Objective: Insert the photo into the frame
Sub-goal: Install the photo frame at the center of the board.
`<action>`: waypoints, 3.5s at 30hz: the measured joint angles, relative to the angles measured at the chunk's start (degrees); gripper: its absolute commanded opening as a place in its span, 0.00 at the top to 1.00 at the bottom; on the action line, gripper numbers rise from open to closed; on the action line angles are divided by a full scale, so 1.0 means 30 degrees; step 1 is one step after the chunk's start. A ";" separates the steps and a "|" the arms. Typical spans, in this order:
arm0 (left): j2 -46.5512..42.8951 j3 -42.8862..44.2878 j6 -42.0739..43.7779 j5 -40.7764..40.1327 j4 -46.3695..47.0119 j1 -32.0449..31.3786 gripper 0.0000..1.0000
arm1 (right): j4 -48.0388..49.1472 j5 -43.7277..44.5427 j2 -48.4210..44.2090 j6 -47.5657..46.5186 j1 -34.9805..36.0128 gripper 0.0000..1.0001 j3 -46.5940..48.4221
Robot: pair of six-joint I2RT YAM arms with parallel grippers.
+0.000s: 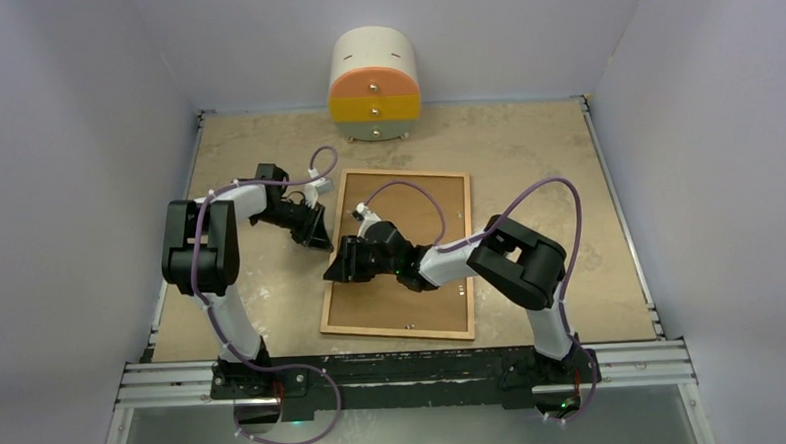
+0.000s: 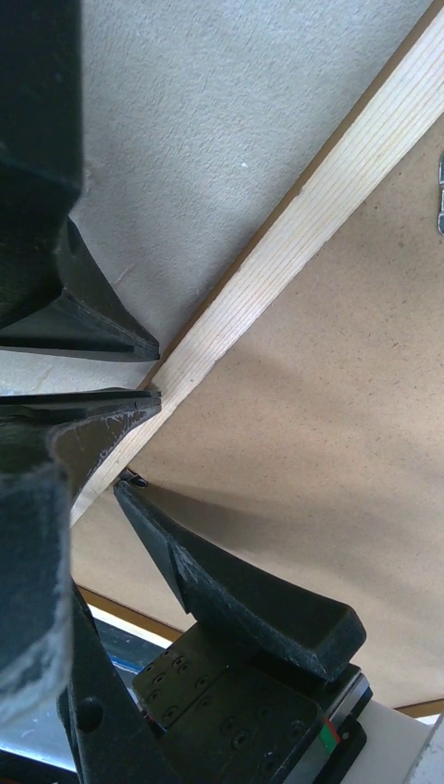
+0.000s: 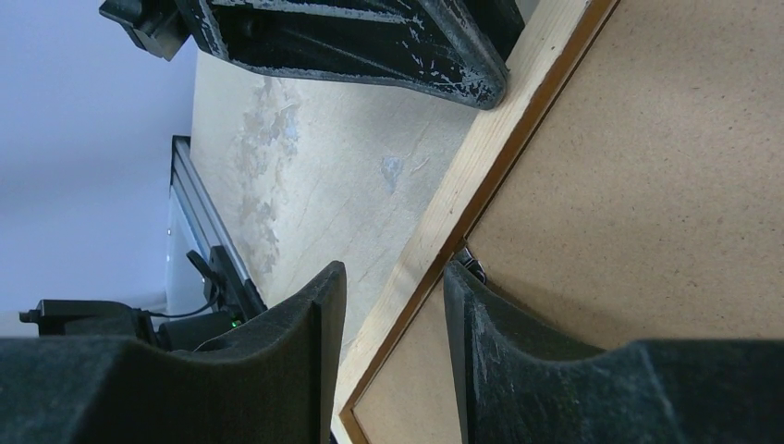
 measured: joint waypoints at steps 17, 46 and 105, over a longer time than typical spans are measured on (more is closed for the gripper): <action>-0.0058 0.1268 0.0306 -0.0357 -0.0991 0.0044 0.68 | -0.1909 0.0364 -0.4138 -0.0233 -0.1311 0.44 -0.1013; 0.1690 0.2645 -0.2390 -0.0102 0.0947 0.0102 0.79 | -0.5027 -0.0954 0.3082 -0.3810 -0.6011 0.48 0.7067; 0.1698 0.2594 -0.2178 -0.0117 0.0918 0.0233 0.82 | -0.2426 -0.2769 0.4772 -0.1559 -0.5799 0.54 0.7708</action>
